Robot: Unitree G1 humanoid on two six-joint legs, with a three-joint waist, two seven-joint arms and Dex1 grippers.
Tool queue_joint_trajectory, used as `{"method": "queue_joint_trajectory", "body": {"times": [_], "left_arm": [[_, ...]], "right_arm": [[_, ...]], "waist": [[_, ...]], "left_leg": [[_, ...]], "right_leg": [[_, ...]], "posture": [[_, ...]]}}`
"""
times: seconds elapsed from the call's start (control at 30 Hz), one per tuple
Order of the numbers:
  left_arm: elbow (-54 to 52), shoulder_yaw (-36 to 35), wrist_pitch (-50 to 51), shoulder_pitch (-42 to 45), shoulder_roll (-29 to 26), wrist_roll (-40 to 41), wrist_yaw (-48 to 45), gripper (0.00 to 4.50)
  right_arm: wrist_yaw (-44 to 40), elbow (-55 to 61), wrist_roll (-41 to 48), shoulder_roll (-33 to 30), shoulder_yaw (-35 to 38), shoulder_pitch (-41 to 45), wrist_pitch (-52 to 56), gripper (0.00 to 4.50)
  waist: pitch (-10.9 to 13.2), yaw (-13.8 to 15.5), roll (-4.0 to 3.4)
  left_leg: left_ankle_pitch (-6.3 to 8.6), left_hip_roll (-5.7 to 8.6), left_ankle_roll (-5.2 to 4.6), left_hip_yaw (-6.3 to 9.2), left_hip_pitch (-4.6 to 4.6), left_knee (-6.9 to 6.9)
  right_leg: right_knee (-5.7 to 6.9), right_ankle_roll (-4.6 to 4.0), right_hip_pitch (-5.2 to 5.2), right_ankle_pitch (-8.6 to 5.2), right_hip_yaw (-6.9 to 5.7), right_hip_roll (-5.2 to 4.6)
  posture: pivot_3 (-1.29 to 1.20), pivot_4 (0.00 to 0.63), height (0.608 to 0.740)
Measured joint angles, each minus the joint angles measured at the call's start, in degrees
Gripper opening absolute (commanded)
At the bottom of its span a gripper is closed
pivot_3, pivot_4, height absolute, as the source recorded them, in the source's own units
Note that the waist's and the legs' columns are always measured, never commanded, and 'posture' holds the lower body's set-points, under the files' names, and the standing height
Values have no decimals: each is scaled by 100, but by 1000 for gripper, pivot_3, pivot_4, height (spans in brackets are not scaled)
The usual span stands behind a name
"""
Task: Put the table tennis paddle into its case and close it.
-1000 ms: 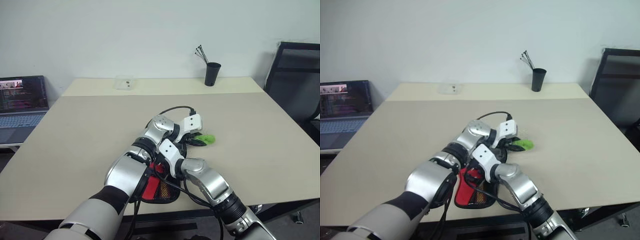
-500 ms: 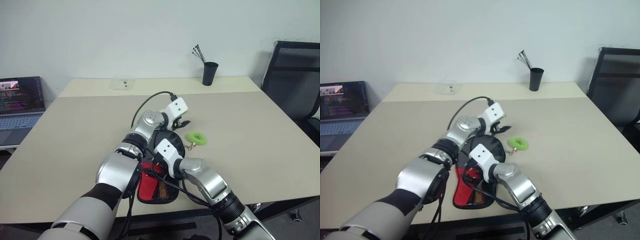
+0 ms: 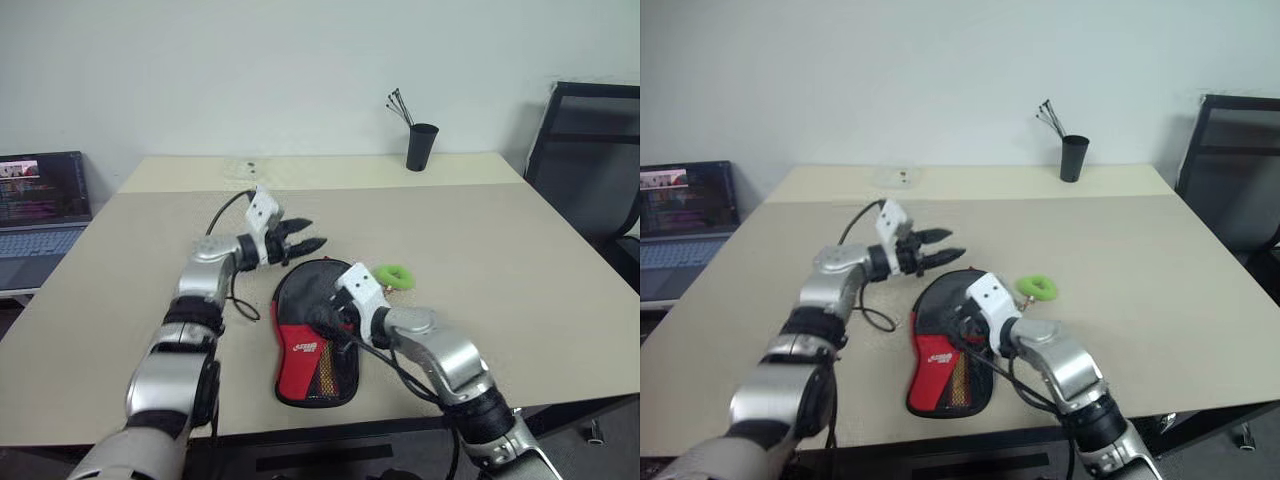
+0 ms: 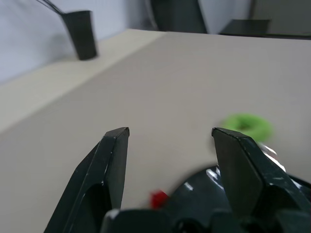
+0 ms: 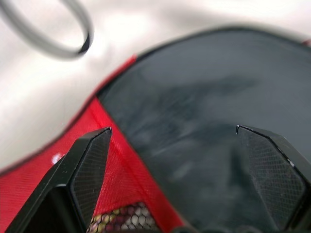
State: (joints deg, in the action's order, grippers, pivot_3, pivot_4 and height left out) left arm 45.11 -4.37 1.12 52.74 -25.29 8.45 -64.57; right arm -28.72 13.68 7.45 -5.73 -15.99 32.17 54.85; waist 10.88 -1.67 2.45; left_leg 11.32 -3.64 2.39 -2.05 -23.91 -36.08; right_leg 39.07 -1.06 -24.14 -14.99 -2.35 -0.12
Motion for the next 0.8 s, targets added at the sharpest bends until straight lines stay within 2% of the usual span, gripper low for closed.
{"method": "queue_joint_trajectory", "body": {"times": [0.1,0.23,0.37,0.43,0.8], "left_arm": [[-753,32,452,-481,-109,122,-93,2933],[-1334,203,710,-828,-210,130,-63,2933],[-1293,430,625,-825,-186,-49,106,2933],[-1171,535,575,-780,-126,-87,137,2933],[-222,975,-43,-309,300,-369,150,2933]], "right_arm": [[-160,686,372,-303,306,49,533,4500],[-506,1224,756,-1191,620,166,762,4500],[-659,785,527,-2047,577,176,91,4500],[-670,243,328,-2236,557,233,-319,4500],[-13,-2665,38,-1303,776,1146,-1474,4500]], "waist": [[0,13,0],[-1,35,1],[-1,32,1],[-1,30,2],[0,-6,1]], "left_leg": [[-1,0,0,5,1,-2],[-1,8,0,4,3,-6],[0,12,-2,-1,3,-5],[0,11,-2,-4,3,-4],[0,4,-3,-12,-1,1]], "right_leg": [[3,0,2,0,-6,-4],[2,1,7,0,-8,-2],[-1,2,7,0,-4,6],[-1,1,5,0,-2,9],[-5,1,-1,0,7,19]], "posture": [[0,150,740],[0,150,740],[0,150,740],[0,150,740],[0,150,740]]}}
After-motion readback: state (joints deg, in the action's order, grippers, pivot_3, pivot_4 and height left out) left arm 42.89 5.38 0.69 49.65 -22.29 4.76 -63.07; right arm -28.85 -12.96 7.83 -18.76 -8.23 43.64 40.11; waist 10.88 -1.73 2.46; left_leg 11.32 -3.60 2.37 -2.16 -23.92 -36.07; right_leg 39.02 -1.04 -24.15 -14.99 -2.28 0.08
